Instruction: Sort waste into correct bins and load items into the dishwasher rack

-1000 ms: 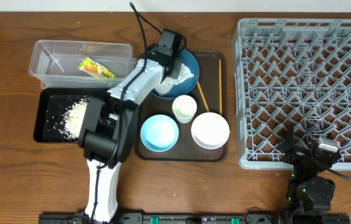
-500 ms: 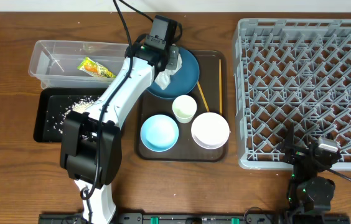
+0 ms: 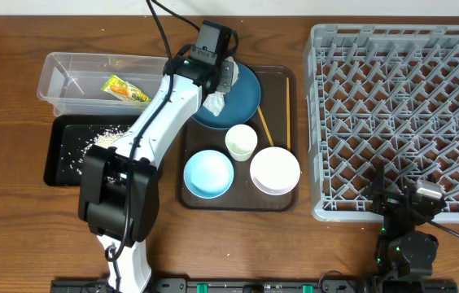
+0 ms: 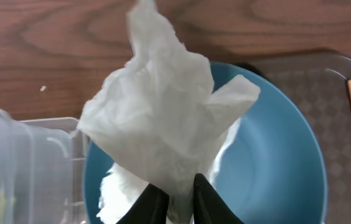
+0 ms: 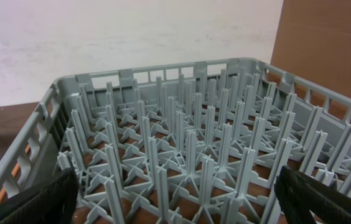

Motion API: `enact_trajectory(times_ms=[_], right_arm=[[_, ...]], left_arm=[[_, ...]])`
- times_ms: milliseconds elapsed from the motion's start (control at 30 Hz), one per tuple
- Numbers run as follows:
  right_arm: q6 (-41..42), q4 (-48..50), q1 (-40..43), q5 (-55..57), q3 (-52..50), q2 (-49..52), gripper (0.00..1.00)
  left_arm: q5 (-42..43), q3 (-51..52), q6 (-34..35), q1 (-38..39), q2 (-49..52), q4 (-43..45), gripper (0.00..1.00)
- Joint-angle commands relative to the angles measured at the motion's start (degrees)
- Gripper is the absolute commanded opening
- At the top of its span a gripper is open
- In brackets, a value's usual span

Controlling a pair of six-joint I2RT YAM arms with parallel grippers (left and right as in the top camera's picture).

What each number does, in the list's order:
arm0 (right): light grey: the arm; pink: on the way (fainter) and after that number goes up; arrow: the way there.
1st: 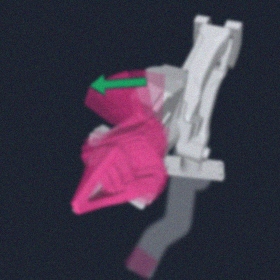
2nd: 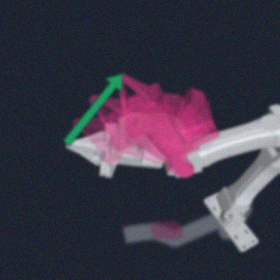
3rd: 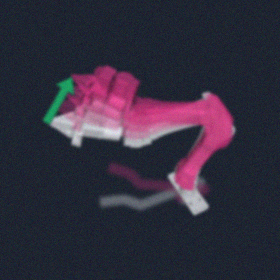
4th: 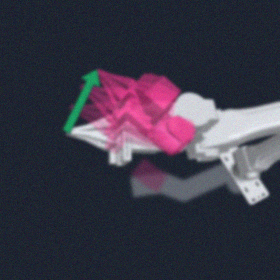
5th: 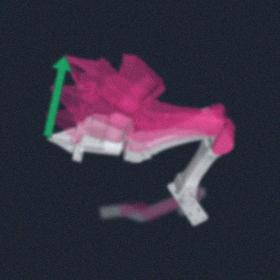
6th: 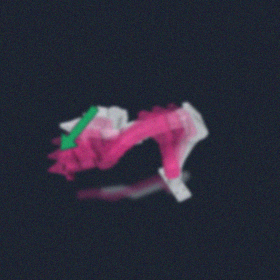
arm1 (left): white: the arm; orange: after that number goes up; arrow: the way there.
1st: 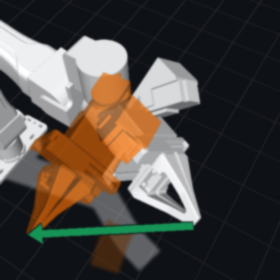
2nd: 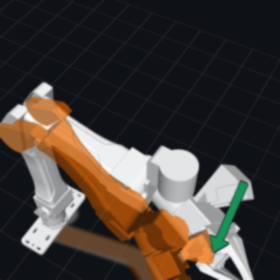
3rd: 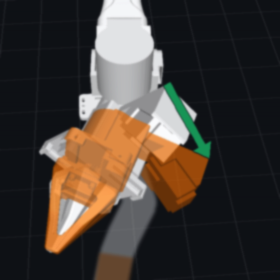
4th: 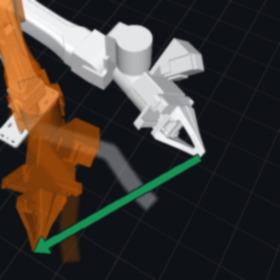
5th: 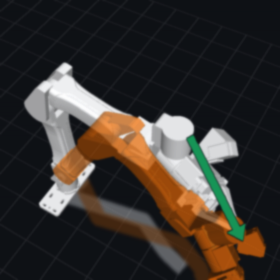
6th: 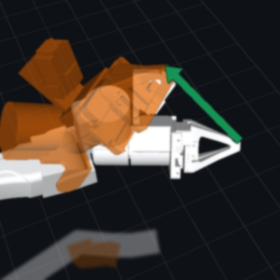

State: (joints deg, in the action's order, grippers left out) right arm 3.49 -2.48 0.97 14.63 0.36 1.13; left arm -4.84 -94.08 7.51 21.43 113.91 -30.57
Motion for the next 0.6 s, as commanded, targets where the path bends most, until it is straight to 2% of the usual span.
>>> enact_trajectory(times_ms=[0, 300, 367, 467, 500, 567], right_arm=[[0.72, -0.31, -0.63, 0.31, -0.04, 0.0, 0.99], [0.72, -0.28, -0.63, 0.24, -0.04, 0.0, 0.99], [0.72, -0.31, -0.63, 0.26, -0.04, 0.0, 0.99], [0.72, -0.31, -0.63, 0.17, -0.04, 0.0, 0.99], [0.72, -0.31, -0.63, 0.17, -0.04, 0.0, 0.99], [0.72, -0.31, -0.63, 0.17, -0.04, 0.0, 0.99]], left_arm=[[2.73, 0.11, 0.35, -0.13, 0.0, -0.31, 0.17], [2.73, 0.11, 0.35, -0.13, 0.0, -0.7, 0.17], [2.73, 0.11, 0.35, -0.13, 0.0, -0.9, 0.23], [2.73, 0.11, 0.35, -0.13, 0.0, -1.16, 0.24], [2.73, 0.11, 0.35, -0.13, 0.0, -1.33, 0.23], [2.73, 0.11, 0.35, -0.13, 0.0, -1.55, 0.15]])
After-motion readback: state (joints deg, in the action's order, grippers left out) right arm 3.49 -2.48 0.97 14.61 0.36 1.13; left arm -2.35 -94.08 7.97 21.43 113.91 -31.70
